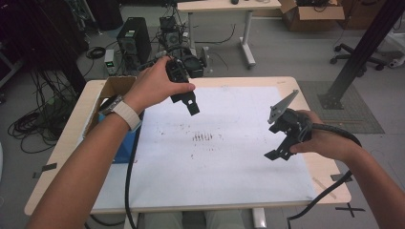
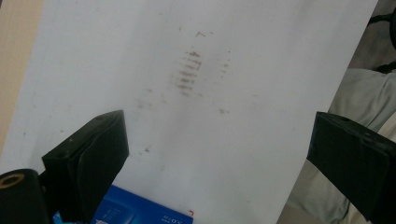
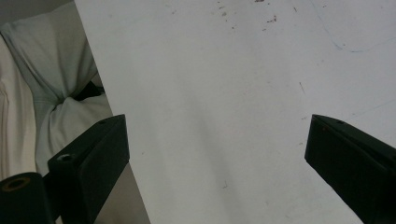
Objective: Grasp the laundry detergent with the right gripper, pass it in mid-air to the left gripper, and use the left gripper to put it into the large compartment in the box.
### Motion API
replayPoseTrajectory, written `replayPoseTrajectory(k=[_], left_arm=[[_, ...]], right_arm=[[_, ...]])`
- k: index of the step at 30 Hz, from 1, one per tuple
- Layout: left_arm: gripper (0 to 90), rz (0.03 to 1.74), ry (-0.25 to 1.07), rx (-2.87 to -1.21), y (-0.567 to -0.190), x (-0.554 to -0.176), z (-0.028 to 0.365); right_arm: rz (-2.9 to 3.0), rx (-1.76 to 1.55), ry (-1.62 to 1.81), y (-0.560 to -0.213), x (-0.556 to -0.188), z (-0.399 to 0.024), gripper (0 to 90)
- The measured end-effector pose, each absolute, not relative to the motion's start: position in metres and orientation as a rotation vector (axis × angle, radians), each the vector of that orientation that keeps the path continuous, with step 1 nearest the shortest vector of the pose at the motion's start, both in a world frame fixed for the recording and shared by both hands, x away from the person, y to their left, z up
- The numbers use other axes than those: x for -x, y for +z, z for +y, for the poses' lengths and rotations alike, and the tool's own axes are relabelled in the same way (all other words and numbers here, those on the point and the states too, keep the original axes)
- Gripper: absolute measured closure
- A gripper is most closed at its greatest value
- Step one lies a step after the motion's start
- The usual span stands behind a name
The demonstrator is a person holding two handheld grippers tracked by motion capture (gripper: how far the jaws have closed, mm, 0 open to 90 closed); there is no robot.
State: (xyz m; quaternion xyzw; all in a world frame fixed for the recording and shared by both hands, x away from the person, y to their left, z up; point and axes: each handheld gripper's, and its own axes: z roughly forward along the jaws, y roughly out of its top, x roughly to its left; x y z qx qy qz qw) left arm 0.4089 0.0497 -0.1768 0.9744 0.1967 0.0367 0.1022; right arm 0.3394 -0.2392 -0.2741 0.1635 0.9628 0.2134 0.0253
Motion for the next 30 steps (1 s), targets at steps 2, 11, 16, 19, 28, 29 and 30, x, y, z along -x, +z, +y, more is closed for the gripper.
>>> replayPoseTrajectory(k=[2, 11, 16, 19, 28, 29, 30], left_arm=[[5.7, 0.581, 0.116, -2.875, -0.1774, -0.4088, 0.0493], [5.9, 0.577, 0.120, -2.871, -0.1781, -0.4082, 0.0498], [5.9, 0.574, 0.121, -2.873, -0.1790, -0.4084, 0.0497], [5.9, 0.573, 0.119, -2.876, -0.1790, -0.4085, 0.0497], [5.9, 0.574, 0.120, -2.876, -0.1794, -0.4077, 0.0509], [5.9, 0.574, 0.120, -2.875, -0.1794, -0.4077, 0.0511], [5.9, 0.574, 0.119, -2.874, -0.1793, -0.4077, 0.0514]], right_arm=[[2.976, -0.516, 0.651, -0.2736, -0.3395, -0.2406, 6.3], [2.973, -0.523, 0.654, -0.2726, -0.3374, -0.2411, 6.2], [2.974, -0.519, 0.653, -0.2730, -0.3381, -0.2412, 6.1], [2.973, -0.522, 0.655, -0.2736, -0.3384, -0.2416, 6.2], [2.973, -0.520, 0.656, -0.2746, -0.3387, -0.2406, 6.1], [2.973, -0.521, 0.654, -0.2744, -0.3387, -0.2404, 6.1], [2.973, -0.522, 0.655, -0.2743, -0.3387, -0.2402, 6.0]])
